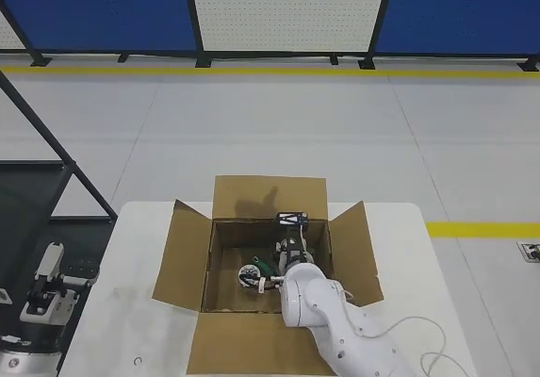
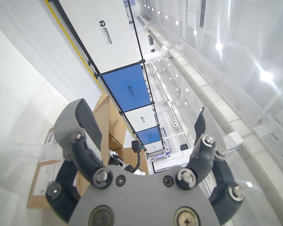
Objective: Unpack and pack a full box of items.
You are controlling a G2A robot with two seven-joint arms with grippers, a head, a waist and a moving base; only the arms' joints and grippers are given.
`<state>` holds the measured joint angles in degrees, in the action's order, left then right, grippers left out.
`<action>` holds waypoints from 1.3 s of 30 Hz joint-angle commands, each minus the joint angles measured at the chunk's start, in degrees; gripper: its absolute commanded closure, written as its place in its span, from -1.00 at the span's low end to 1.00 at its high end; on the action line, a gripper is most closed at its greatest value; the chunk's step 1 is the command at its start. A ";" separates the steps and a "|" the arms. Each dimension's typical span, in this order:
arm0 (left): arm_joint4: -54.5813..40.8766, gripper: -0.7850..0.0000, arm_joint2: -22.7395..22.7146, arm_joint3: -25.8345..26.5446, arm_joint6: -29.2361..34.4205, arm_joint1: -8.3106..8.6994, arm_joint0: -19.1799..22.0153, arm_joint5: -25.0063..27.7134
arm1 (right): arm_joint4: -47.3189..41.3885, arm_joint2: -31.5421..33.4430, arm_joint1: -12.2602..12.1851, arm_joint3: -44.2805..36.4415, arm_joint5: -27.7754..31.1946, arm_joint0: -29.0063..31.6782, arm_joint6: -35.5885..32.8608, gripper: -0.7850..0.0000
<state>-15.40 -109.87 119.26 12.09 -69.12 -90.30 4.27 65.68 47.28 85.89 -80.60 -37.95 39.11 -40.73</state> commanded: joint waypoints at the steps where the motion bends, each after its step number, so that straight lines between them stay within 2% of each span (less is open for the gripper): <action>1: 0.27 -1.00 0.61 -0.48 0.31 0.02 0.65 -0.35 | 3.00 2.34 -1.10 -8.54 1.17 4.14 -0.54 1.00; 6: 2.56 -1.00 2.40 -2.59 0.83 0.15 2.99 -1.62 | 6.96 7.78 -3.30 -29.67 7.49 14.81 -1.11 1.00; 10: 4.10 -1.00 4.60 -4.97 1.20 0.23 5.66 -2.87 | 8.46 11.54 -4.25 -42.33 10.75 21.72 0.96 1.00; 17: 4.30 -1.00 6.59 -6.08 2.05 0.24 7.66 -3.19 | 12.17 18.49 -4.51 -54.05 3.97 29.83 5.57 1.00; 21: 3.98 -1.00 6.60 -6.04 2.02 0.26 8.38 -3.00 | 10.27 24.59 -4.34 -54.05 -0.37 32.25 8.53 1.00; 27: 1.83 -1.00 5.30 -5.49 2.40 0.32 8.63 -3.41 | 8.46 34.44 -4.51 -54.02 -3.94 37.98 5.52 1.00; 30: 1.55 -1.00 4.72 -5.17 2.40 0.36 8.57 -3.71 | 8.30 38.22 -4.56 -51.39 -5.37 40.25 4.19 1.00; 34: 1.27 -1.00 4.23 -4.35 2.29 0.38 8.28 -4.02 | 6.40 40.73 -4.47 -45.54 -6.43 40.85 2.85 1.00; 39: 1.27 -1.00 4.23 -4.35 2.29 0.38 8.28 -4.02 | 6.40 40.73 -4.47 -45.54 -6.43 40.85 2.85 1.00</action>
<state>-14.13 -105.64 114.91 14.37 -68.73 -82.03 0.24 72.07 88.01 81.42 -126.13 -44.39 79.96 -37.89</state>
